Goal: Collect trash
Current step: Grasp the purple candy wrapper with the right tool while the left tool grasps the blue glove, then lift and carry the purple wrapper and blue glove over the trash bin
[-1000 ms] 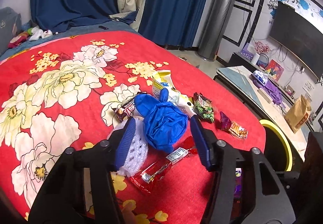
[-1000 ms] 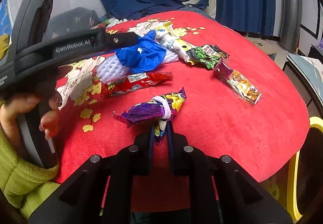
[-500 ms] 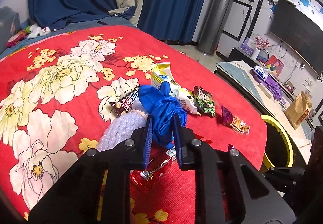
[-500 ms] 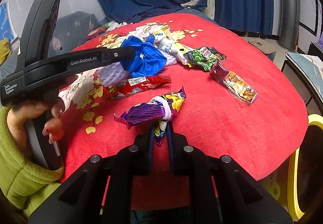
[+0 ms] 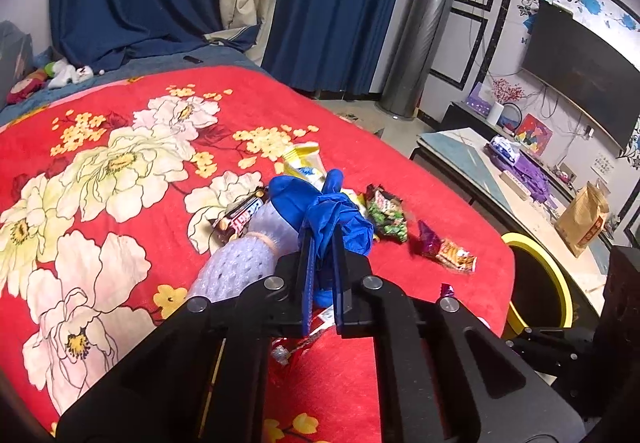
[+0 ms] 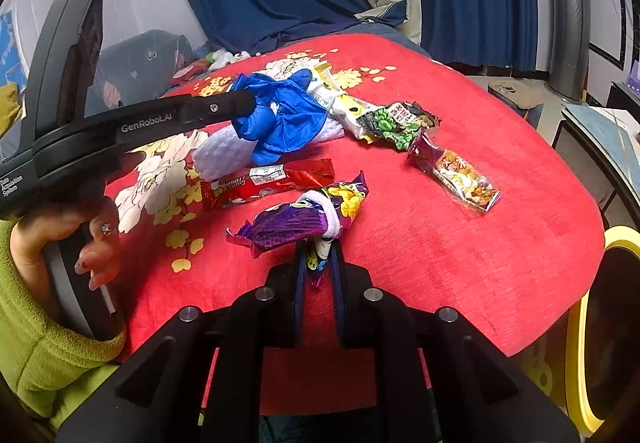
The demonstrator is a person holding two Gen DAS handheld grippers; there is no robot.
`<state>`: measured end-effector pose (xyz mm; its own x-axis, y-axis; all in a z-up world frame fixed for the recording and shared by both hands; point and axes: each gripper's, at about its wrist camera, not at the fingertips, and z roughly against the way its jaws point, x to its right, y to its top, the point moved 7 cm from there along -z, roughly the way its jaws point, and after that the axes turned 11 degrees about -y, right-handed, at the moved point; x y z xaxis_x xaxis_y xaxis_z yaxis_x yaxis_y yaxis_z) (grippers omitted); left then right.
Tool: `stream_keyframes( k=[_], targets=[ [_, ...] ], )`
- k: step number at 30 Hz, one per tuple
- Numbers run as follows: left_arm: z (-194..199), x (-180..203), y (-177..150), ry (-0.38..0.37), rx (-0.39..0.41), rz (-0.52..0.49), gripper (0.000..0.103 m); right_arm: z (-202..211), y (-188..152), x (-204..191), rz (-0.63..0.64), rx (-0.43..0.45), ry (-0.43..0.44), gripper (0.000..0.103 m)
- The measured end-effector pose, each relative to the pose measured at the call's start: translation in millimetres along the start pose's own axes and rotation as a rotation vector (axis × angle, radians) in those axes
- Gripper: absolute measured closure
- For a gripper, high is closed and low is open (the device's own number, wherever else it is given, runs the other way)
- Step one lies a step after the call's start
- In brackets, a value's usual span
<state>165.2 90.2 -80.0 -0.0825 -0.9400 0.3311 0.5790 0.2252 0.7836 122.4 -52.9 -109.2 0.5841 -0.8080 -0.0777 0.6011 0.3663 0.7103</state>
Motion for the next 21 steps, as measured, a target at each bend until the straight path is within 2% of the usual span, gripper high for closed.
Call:
stream_keyframes(
  k=[21],
  targets=[
    [20.0,57.8,14.7,-0.066,0.063,-0.1,0.1,46.7,29.5,27.1,-0.012,0.131,-0.043,0.091]
  ],
)
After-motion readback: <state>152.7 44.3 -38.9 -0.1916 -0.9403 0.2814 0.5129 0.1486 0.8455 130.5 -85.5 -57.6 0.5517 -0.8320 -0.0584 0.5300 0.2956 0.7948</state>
